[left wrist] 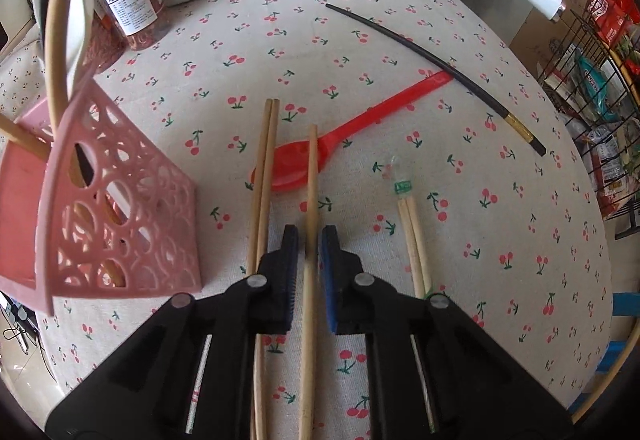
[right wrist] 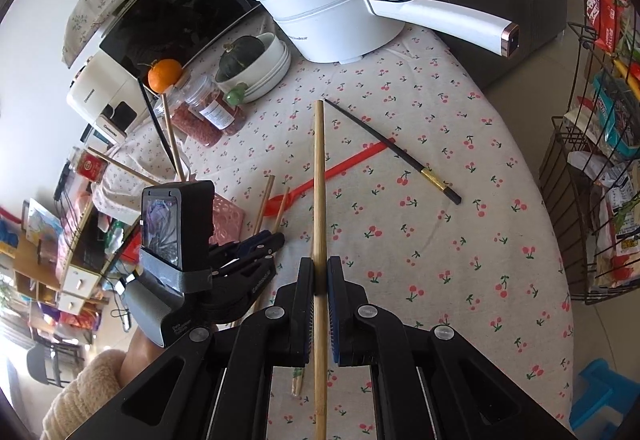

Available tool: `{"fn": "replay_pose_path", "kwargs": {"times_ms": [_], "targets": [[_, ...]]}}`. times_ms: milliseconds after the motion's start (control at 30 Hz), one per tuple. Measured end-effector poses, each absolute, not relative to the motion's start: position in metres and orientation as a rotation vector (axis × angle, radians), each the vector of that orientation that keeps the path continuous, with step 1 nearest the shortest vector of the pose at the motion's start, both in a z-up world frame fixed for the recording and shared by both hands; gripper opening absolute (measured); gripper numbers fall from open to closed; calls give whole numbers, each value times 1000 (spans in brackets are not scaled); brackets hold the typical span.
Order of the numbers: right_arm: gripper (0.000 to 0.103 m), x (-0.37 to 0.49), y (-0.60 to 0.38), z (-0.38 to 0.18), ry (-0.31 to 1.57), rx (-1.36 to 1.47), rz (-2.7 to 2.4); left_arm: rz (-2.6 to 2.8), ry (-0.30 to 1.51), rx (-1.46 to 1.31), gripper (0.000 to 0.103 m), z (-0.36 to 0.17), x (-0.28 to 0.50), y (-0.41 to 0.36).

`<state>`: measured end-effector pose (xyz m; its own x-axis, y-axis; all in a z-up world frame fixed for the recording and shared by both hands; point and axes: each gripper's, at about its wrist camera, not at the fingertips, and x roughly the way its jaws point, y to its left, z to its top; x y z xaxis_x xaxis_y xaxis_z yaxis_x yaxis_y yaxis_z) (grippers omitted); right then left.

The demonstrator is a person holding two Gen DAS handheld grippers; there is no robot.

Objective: Organize utensils
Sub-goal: 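Lift the wooden chopstick with right gripper while left gripper grasps another wooden chopstick, then lower both held wooden chopsticks into the pink basket and open both grippers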

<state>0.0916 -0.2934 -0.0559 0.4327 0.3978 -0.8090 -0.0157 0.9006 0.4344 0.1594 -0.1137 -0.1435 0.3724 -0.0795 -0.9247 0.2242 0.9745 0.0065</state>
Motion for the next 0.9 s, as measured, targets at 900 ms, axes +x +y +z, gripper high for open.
{"fn": "replay_pose_path", "kwargs": {"times_ms": [900], "targets": [[6, 79, -242, 16, 839, 357, 310, -314, 589, -134, 7, 50, 50, 4]]}}
